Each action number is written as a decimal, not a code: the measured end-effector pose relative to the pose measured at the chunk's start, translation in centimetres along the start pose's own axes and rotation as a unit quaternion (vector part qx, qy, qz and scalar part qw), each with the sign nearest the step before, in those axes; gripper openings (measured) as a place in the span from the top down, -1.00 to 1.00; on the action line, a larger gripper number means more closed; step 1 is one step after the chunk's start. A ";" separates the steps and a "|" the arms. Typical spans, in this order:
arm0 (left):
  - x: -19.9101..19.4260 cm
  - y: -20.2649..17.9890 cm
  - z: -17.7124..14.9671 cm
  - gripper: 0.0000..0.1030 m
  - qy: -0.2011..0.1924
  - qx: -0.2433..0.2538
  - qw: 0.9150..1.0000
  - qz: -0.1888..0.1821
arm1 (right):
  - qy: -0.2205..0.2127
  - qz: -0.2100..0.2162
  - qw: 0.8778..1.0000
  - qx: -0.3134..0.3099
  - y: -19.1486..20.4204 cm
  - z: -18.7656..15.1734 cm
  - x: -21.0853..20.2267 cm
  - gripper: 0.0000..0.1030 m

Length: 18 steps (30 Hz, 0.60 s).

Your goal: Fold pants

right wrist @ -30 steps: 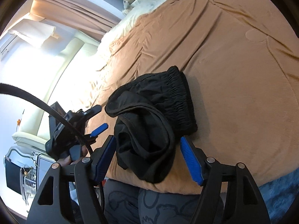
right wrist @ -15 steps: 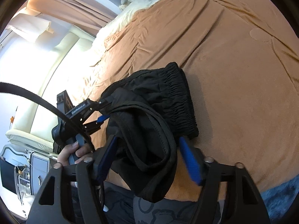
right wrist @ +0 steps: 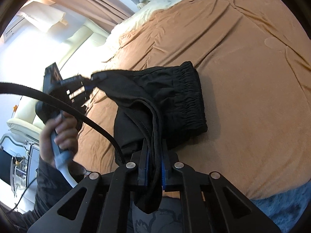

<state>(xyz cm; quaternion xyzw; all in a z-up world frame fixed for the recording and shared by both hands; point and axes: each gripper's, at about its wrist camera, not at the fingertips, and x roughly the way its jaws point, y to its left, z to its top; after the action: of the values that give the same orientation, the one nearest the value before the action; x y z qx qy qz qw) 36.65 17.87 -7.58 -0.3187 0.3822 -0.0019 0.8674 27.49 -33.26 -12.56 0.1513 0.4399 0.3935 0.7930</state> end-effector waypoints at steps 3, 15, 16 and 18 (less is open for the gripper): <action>0.4 -2.0 0.8 0.86 0.002 0.019 1.000 -0.002 | 0.000 0.003 1.000 0.001 -0.3 -0.6 -0.2 0.89; 5.1 -7.9 0.8 0.82 0.049 0.077 0.996 0.000 | 0.010 0.005 1.000 0.013 -1.7 -3.0 -0.5 0.90; 5.7 -8.4 0.6 0.59 0.056 0.083 0.995 0.000 | 0.012 0.005 1.000 0.014 -1.8 -3.1 -0.5 0.90; 6.0 -8.8 0.2 -0.13 0.062 0.089 0.994 -0.007 | 0.016 0.004 1.000 0.016 -1.9 -3.4 -0.4 0.90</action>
<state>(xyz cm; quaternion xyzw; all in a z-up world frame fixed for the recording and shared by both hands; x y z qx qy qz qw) 43.09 9.45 -6.53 -0.2423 0.4313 -0.0612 0.8669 25.50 -35.17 -15.39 0.1592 0.4580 0.3919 0.7819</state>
